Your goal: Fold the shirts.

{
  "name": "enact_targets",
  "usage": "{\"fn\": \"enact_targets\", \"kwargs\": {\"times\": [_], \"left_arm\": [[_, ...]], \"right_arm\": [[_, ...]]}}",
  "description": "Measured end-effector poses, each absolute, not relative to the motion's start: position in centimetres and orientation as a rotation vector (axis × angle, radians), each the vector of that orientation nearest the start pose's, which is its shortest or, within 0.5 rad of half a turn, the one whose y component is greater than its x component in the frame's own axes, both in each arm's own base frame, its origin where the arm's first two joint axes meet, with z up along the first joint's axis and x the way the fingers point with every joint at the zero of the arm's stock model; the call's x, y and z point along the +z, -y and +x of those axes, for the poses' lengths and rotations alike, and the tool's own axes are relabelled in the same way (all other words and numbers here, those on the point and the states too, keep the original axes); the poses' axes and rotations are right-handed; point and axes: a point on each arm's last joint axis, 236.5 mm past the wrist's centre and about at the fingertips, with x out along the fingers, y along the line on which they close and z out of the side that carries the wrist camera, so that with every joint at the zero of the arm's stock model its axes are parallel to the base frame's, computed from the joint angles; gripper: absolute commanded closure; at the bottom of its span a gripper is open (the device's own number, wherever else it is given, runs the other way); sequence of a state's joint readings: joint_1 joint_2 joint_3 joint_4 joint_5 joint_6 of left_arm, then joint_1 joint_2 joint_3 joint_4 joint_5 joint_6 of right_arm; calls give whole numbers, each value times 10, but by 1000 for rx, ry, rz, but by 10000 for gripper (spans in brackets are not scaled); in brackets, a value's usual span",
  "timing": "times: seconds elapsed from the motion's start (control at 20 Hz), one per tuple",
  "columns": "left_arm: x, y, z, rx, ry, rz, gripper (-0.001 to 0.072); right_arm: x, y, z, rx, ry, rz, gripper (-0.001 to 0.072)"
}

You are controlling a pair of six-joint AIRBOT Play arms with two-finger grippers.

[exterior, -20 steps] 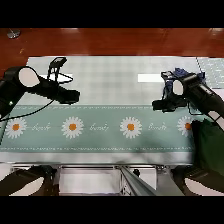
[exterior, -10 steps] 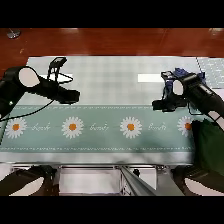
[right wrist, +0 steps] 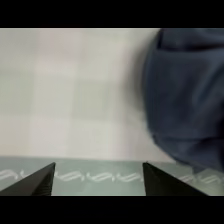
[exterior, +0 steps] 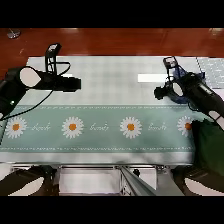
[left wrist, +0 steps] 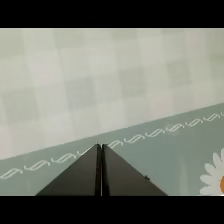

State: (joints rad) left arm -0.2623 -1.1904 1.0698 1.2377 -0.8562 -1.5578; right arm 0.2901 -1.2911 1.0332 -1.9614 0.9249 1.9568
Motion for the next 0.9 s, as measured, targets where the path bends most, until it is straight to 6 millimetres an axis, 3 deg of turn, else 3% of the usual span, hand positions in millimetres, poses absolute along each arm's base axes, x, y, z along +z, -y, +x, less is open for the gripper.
{"fn": "enact_targets", "kwargs": {"times": [0.05, 0.2, 0.35, 0.5, 0.65, 0.7, 0.8, 0.85, 0.9], "left_arm": [[51, 166, 400, -364, -978, -187, 4], [53, 148, 423, -313, -900, -144, 6], [54, 105, 443, -219, -852, -86, 6], [48, 52, 448, -110, -866, -86, 6], [33, 15, 436, -32, -942, -103, 6], [27, 8, 429, -18, -976, -112, 6], [13, 2, 415, -3, -1044, -122, 6], [7, 1, 408, 1, -1073, -126, 6], [4, -1, 405, 6, -1090, -127, 6]], "right_arm": [[-2, -35, 418, -129, -1035, -215, 84], [21, 13, 451, -253, -927, -181, 85], [27, 75, 468, -391, -900, -105, 88], [6, 137, 466, -528, -959, 15, 89], [-35, 168, 450, -601, -1077, 165, 107], [-48, 171, 445, -604, -1118, 215, 182], [-69, 163, 439, -573, -1195, 299, 400], [-75, 157, 440, -539, -1221, 326, 586], [-78, 147, 441, -494, -1248, 355, 689]]}}
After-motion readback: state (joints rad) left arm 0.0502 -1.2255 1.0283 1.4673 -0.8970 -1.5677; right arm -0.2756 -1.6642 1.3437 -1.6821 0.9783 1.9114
